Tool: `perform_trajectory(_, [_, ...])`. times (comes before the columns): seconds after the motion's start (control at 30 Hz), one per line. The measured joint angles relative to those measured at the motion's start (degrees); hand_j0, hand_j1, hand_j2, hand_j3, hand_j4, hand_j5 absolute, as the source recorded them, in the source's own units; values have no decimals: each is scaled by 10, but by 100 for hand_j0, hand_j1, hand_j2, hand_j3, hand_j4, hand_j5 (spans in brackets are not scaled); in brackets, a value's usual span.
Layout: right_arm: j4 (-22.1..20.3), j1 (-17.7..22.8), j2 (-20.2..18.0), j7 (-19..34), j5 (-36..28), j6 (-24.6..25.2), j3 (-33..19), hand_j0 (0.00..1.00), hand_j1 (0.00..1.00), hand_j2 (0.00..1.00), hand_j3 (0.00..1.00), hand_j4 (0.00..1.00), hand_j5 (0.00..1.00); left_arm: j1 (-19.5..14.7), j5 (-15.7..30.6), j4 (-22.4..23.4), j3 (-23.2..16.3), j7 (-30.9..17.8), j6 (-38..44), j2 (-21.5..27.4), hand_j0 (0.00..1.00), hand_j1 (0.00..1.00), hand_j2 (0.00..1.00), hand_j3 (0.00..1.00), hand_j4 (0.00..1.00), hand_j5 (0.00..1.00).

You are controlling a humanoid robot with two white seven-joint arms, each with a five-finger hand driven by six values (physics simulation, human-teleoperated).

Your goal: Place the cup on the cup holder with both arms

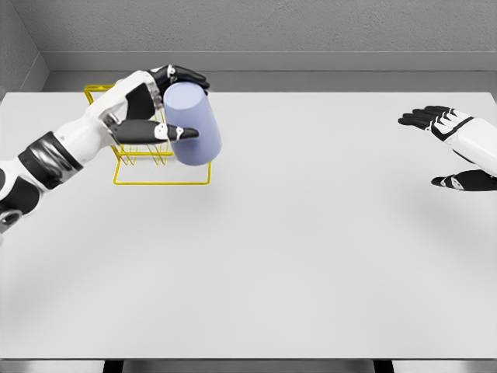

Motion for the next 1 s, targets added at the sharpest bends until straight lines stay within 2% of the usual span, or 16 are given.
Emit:
perform_trajectory(0.5, [-1,0,0,0,-1,0,0,100,100,100,100,100,100,2,3,40,14,0,-1,0,68,68,68,68,68,68])
perform_trajectory(1.0, [-2,1,0,0,-7,0,0,100,100,100,100,100,100,0,5,53,16,0,-1,0,69,69,69,69,69,69])
